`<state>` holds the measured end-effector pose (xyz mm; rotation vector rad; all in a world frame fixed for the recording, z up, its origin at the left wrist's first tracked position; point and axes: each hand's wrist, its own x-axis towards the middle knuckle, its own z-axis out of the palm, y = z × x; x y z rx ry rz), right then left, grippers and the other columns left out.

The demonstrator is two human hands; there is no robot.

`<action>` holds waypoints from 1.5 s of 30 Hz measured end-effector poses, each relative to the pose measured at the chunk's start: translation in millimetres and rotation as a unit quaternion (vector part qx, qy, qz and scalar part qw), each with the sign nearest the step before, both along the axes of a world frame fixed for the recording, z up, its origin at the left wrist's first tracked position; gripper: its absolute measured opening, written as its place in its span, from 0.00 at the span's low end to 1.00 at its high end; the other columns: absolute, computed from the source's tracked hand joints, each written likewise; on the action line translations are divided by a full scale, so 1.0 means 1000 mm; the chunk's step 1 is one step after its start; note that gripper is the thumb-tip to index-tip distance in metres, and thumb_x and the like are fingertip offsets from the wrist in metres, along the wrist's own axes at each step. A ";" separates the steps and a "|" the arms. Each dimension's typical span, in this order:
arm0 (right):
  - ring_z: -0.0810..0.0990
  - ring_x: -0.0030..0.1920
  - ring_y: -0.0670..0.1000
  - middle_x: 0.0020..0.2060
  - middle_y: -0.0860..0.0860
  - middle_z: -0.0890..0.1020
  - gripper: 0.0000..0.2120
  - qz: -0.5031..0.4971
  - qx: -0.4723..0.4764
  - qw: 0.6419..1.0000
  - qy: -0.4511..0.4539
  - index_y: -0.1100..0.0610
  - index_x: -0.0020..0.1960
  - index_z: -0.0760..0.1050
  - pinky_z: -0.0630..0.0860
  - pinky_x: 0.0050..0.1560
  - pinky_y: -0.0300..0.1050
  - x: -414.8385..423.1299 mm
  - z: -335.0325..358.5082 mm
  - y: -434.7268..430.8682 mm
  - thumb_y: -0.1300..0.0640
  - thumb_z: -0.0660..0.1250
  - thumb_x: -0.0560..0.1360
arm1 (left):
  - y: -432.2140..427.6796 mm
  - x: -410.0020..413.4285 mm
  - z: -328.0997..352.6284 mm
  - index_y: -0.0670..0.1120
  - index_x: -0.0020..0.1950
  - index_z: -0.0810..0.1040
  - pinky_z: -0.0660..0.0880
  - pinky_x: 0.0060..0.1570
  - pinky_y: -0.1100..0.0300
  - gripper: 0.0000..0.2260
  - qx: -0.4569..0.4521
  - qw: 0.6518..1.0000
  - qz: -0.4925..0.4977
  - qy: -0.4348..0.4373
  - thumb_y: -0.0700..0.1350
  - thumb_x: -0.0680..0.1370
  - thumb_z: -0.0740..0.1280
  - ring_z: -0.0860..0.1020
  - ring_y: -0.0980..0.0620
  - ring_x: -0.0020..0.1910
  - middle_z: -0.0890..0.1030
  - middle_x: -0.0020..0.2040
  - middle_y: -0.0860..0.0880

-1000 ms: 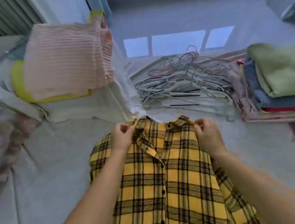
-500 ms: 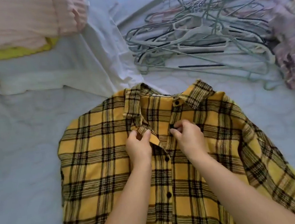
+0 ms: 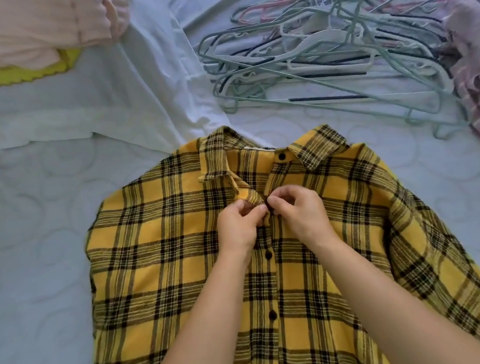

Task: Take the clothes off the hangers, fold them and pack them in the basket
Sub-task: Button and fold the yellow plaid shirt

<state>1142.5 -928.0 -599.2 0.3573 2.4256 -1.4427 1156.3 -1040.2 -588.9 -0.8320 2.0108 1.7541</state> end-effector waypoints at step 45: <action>0.79 0.40 0.48 0.37 0.49 0.80 0.07 -0.055 -0.131 0.989 -0.045 0.50 0.39 0.76 0.76 0.45 0.40 -0.005 -0.018 0.003 0.61 0.70 0.71 | -0.011 -0.010 -0.018 0.43 0.39 0.78 0.61 0.17 0.69 0.05 0.073 0.997 0.002 0.005 0.38 0.75 0.68 0.70 0.60 0.20 0.75 0.24 0.53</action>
